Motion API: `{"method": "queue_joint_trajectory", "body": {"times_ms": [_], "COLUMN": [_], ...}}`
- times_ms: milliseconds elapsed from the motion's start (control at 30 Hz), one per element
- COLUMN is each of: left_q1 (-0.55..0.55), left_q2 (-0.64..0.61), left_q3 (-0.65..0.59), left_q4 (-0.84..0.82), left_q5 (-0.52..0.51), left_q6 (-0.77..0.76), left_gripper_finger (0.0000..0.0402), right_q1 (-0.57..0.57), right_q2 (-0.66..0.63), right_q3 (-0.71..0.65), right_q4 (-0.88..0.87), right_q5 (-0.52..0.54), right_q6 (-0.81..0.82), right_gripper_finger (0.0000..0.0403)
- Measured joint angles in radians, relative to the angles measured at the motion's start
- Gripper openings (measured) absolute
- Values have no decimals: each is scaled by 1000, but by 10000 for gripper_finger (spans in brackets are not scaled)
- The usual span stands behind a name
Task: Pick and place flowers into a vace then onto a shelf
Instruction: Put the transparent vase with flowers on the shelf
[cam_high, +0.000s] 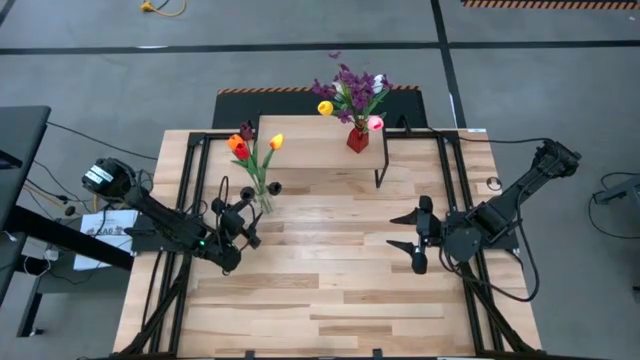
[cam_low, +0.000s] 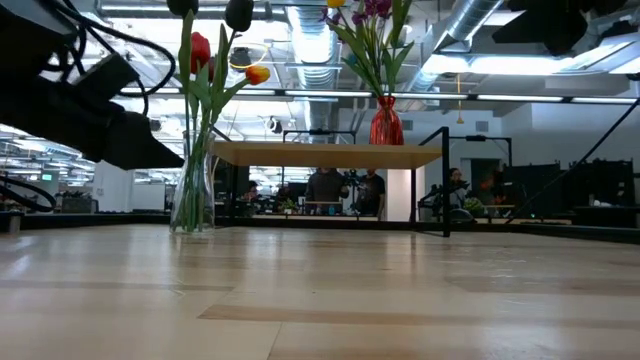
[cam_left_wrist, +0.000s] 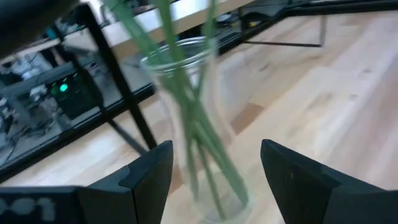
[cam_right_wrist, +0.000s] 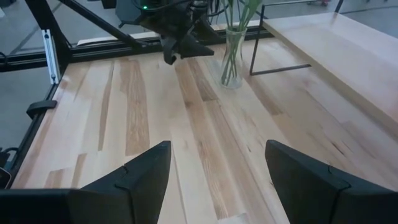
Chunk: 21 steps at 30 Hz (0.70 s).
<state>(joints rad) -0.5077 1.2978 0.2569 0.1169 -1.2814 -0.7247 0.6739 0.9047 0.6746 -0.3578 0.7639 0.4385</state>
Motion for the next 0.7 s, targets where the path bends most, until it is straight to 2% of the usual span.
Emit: {"method": "queue_joint_trajectory", "body": {"times_ms": [200, 433, 533, 700], "left_q1": [-69, -111, -131, -167], "left_q2": [-5, -22, -102, -319], "left_q3": [0, 0, 0, 0], "left_q4": [2, -103, -218, -499], "left_q5": [-58, -134, -158, -158], "left_q6": [49, -17, -46, -153], "left_gripper_finger": [234, 234, 234, 234], "right_q1": [0, 0, 0, 0], "right_q2": [0, 0, 0, 0], "right_q3": [0, 0, 0, 0], "right_q4": [0, 1, 8, 32], "right_q5": [0, 0, 0, 6], "right_q6": [7, 7, 7, 8], "right_gripper_finger": [256, 256, 256, 256]}}
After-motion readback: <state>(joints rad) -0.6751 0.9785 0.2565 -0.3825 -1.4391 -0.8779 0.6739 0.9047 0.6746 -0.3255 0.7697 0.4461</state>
